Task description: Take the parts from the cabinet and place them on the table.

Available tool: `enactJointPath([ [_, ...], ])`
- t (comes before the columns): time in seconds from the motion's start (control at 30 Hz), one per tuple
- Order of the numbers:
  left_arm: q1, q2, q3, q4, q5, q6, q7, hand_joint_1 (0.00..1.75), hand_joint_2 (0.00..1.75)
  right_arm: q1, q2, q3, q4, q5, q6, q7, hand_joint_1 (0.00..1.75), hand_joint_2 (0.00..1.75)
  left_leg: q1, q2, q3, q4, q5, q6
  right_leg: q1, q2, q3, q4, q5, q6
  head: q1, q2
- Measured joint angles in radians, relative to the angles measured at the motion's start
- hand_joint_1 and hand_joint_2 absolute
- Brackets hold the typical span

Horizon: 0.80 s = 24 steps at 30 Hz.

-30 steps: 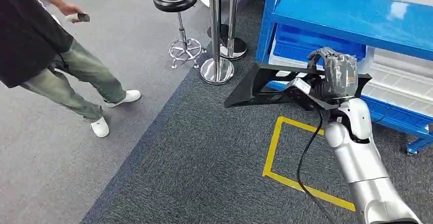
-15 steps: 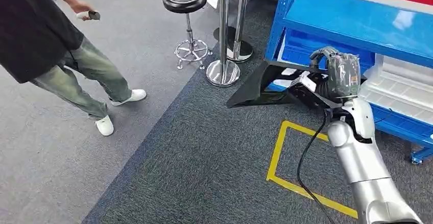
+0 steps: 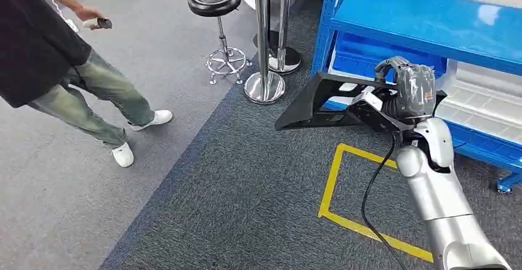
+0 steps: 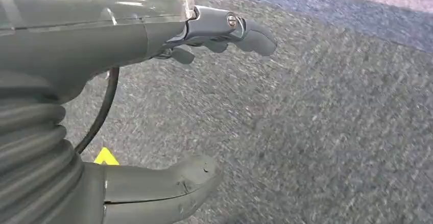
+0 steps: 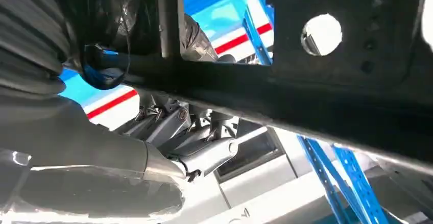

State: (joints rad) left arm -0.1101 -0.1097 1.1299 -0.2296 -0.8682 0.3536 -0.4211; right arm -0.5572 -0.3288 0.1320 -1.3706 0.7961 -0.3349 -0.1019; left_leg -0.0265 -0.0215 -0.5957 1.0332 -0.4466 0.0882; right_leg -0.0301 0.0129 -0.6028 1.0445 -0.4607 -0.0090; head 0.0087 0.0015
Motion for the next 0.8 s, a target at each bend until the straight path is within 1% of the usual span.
enactJointPath([
  [0.03,0.001,0.000,0.000,-0.001,0.000,0.000,0.000,0.00,1.75,-0.004,0.000,0.000,0.001,0.000,0.002,0.000,1.75,1.75,-0.003,-0.003,0.007,-0.014,-0.003,0.014,0.011,0.001,0.002,-0.003,0.002,0.006,0.000,0.000],
  [0.07,0.001,0.004,0.000,-0.002,-0.002,0.000,-0.001,0.00,1.75,0.000,0.000,0.000,0.001,0.000,0.003,0.001,1.75,1.75,-0.007,0.003,0.007,-0.023,0.002,0.015,-0.002,0.003,0.002,-0.007,0.004,0.010,-0.004,0.000],
  [0.1,0.000,-0.001,0.000,-0.001,-0.001,0.000,0.000,0.00,1.75,0.003,0.000,0.000,0.001,-0.002,0.006,0.001,1.75,1.75,-0.009,0.004,0.006,-0.023,0.003,0.015,-0.005,0.006,0.001,-0.011,0.006,0.013,-0.004,0.000],
  [0.13,0.000,0.008,0.000,-0.002,-0.001,0.000,0.000,0.00,1.75,0.003,0.000,0.000,0.001,-0.002,0.006,0.001,1.75,1.75,-0.012,0.004,0.012,-0.033,0.007,0.020,-0.005,0.007,0.006,-0.020,0.009,0.019,-0.004,0.000],
  [0.17,-0.001,0.006,0.000,-0.002,-0.001,0.000,0.000,0.00,1.75,0.005,-0.001,0.000,-0.002,-0.002,0.006,0.000,1.75,1.75,-0.006,0.009,0.034,-0.069,0.024,0.024,0.002,0.008,0.013,-0.028,0.012,0.025,-0.006,0.000],
  [0.2,-0.001,0.004,0.000,-0.002,-0.001,0.000,0.000,0.00,1.75,0.004,-0.001,-0.001,-0.002,-0.002,0.006,0.000,1.75,1.75,0.000,0.019,0.048,-0.093,0.038,0.008,0.001,-0.002,0.010,-0.013,0.003,0.025,-0.003,0.000],
  [0.23,-0.002,0.003,0.000,-0.002,-0.001,0.000,0.000,0.00,1.75,-0.004,-0.003,-0.001,-0.002,-0.002,0.006,0.000,1.75,1.75,0.002,0.020,0.051,-0.102,0.040,0.007,0.003,-0.004,-0.009,0.023,-0.025,0.027,-0.003,0.000],
  [0.27,-0.002,0.002,0.000,-0.002,-0.002,0.000,0.000,0.00,1.75,-0.007,-0.003,-0.001,-0.002,-0.002,0.006,0.000,1.75,1.75,0.002,0.021,0.052,-0.101,0.040,0.006,0.003,-0.005,-0.040,0.084,-0.062,0.028,-0.003,0.000],
  [0.3,-0.001,-0.001,0.000,-0.002,-0.002,-0.003,0.000,0.00,1.75,-0.006,-0.003,-0.001,-0.002,-0.002,0.006,0.000,1.75,1.75,0.001,0.023,0.052,-0.101,0.038,0.004,0.002,-0.005,-0.074,0.154,-0.093,0.032,-0.003,0.000],
  [0.33,-0.001,-0.003,0.000,-0.002,-0.001,-0.003,0.000,0.00,1.75,-0.003,-0.003,-0.001,-0.001,-0.002,0.006,0.002,1.75,1.75,0.001,0.025,0.050,-0.095,0.034,0.000,0.002,-0.005,-0.106,0.212,-0.111,0.037,-0.003,0.000],
  [0.37,0.000,-0.004,0.000,-0.002,-0.001,-0.003,0.000,0.00,1.75,0.000,-0.003,-0.001,0.001,-0.002,0.006,0.002,1.75,1.75,0.003,0.027,0.046,-0.084,0.028,-0.003,0.001,-0.006,-0.123,0.236,-0.104,0.043,-0.003,0.000],
  [0.4,0.000,-0.006,0.000,-0.002,-0.001,-0.003,0.000,0.00,1.75,0.001,-0.003,-0.001,0.002,-0.002,0.006,0.002,1.75,1.75,0.004,0.029,0.043,-0.073,0.021,-0.008,-0.003,-0.008,-0.112,0.209,-0.073,0.048,-0.003,0.000],
  [0.43,0.000,-0.009,0.000,-0.001,-0.001,-0.003,0.000,0.00,1.75,0.000,-0.003,-0.001,0.002,-0.002,0.006,0.002,1.75,1.75,0.006,0.030,0.042,-0.061,0.012,-0.014,-0.006,-0.013,-0.082,0.146,-0.031,0.052,-0.003,0.000],
  [0.47,0.000,-0.011,0.000,-0.001,-0.002,-0.004,0.000,0.00,1.75,-0.001,-0.003,-0.001,0.002,-0.002,0.006,0.002,1.75,1.75,0.010,0.032,0.040,-0.045,0.001,-0.020,-0.009,-0.020,-0.042,0.069,0.010,0.056,-0.003,0.000],
  [0.5,0.000,-0.011,0.000,-0.001,-0.001,-0.004,0.000,0.00,1.75,-0.002,-0.003,-0.001,0.002,-0.002,0.007,0.002,1.75,1.75,0.010,0.034,0.037,-0.028,-0.011,-0.029,-0.009,-0.033,-0.016,0.012,0.011,0.058,-0.003,0.000],
  [0.53,-0.002,-0.009,0.000,-0.001,-0.001,-0.004,0.000,0.00,1.75,-0.004,-0.003,-0.001,0.002,-0.003,0.010,0.002,1.75,1.75,0.001,0.034,0.028,-0.011,-0.021,-0.037,-0.003,-0.030,-0.018,0.015,0.004,0.049,-0.003,0.000],
  [0.57,-0.001,-0.009,0.000,-0.001,-0.001,-0.004,0.000,0.00,1.75,-0.003,-0.005,-0.001,0.001,-0.004,0.012,0.003,1.75,1.75,0.002,0.034,0.022,-0.006,-0.025,-0.036,-0.002,-0.019,-0.023,0.024,0.004,0.025,-0.004,0.000],
  [0.6,0.000,-0.009,0.000,-0.001,-0.001,-0.004,0.000,0.00,1.75,-0.002,-0.005,-0.002,0.001,-0.006,0.013,0.005,1.75,1.75,0.004,0.037,0.021,-0.001,-0.027,-0.038,-0.001,-0.018,-0.026,0.024,0.003,0.022,-0.004,0.000],
  [0.63,0.000,-0.009,0.000,-0.001,-0.002,-0.004,0.000,0.00,1.75,-0.001,-0.005,-0.002,0.001,-0.007,0.015,0.005,1.75,1.75,0.003,0.038,0.021,-0.003,-0.026,-0.040,0.002,-0.014,-0.029,0.025,0.003,0.016,-0.004,0.000],
  [0.67,0.001,-0.009,0.000,-0.001,-0.001,-0.004,0.000,0.00,1.75,-0.001,-0.005,-0.002,0.001,-0.008,0.016,0.006,1.75,1.75,0.005,0.041,0.018,0.002,-0.029,-0.044,-0.002,-0.012,-0.030,0.024,0.005,0.009,-0.004,0.000],
  [0.7,0.000,-0.008,0.000,-0.001,-0.001,-0.003,0.000,0.00,1.75,-0.003,-0.005,-0.002,0.001,-0.011,0.018,0.007,1.75,1.75,0.009,0.035,0.014,0.017,-0.043,-0.052,-0.003,-0.010,-0.029,0.022,0.006,0.005,-0.004,0.000],
  [0.73,0.000,-0.009,0.000,-0.001,-0.001,-0.004,0.000,0.00,1.75,-0.003,-0.005,-0.002,0.001,-0.013,0.019,0.008,1.75,1.75,0.012,0.031,-0.003,0.056,-0.073,-0.061,-0.004,-0.009,-0.029,0.022,0.006,0.001,-0.004,0.000],
  [0.77,0.000,-0.009,0.000,-0.001,-0.001,-0.004,0.000,0.00,1.75,-0.003,-0.005,-0.002,0.001,-0.015,0.019,0.008,1.75,1.75,0.017,0.031,-0.036,0.133,-0.116,-0.069,-0.004,-0.007,-0.030,0.022,0.007,0.000,-0.004,0.000],
  [0.8,0.000,-0.009,0.000,-0.001,-0.001,-0.003,0.000,0.00,1.75,-0.002,-0.005,-0.002,0.002,-0.015,0.020,0.009,1.75,1.75,0.020,0.031,-0.073,0.214,-0.153,-0.075,-0.005,-0.005,-0.028,0.019,0.007,0.000,-0.003,0.000],
])
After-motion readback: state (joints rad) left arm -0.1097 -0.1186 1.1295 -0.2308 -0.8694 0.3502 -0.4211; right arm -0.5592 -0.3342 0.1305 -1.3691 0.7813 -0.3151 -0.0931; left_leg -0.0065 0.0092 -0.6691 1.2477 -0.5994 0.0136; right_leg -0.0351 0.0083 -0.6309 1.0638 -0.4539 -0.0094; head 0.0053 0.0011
